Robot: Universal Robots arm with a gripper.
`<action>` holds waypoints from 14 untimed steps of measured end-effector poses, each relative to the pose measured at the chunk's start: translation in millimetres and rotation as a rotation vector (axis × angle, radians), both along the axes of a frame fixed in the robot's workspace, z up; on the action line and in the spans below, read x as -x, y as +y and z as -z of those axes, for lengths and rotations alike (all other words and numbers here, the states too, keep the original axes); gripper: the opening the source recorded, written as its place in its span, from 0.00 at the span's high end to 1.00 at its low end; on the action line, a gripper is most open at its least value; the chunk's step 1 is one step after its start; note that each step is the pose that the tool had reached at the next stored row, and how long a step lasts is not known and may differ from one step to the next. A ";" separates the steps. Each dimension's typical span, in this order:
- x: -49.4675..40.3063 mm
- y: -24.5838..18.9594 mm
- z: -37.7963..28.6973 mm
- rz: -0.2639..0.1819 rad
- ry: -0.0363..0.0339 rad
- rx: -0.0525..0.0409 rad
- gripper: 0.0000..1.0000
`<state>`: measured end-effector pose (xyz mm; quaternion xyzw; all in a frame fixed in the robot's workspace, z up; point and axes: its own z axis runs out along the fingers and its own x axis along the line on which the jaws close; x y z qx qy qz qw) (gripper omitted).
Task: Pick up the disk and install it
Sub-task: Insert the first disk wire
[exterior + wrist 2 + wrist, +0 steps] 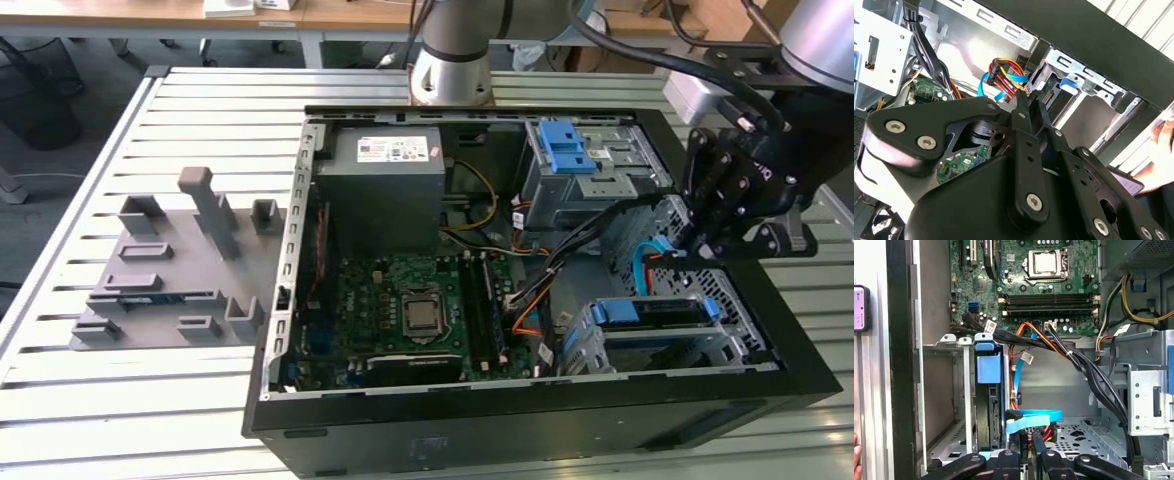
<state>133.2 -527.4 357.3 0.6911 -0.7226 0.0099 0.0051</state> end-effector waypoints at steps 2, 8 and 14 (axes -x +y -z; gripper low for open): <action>0.0 0.2 1.7 0.001 0.0000 0.0080 0.76; -0.2 0.2 3.7 0.003 0.0015 -0.0072 0.84; 0.0 -5.3 6.6 0.002 0.0021 -0.0107 0.84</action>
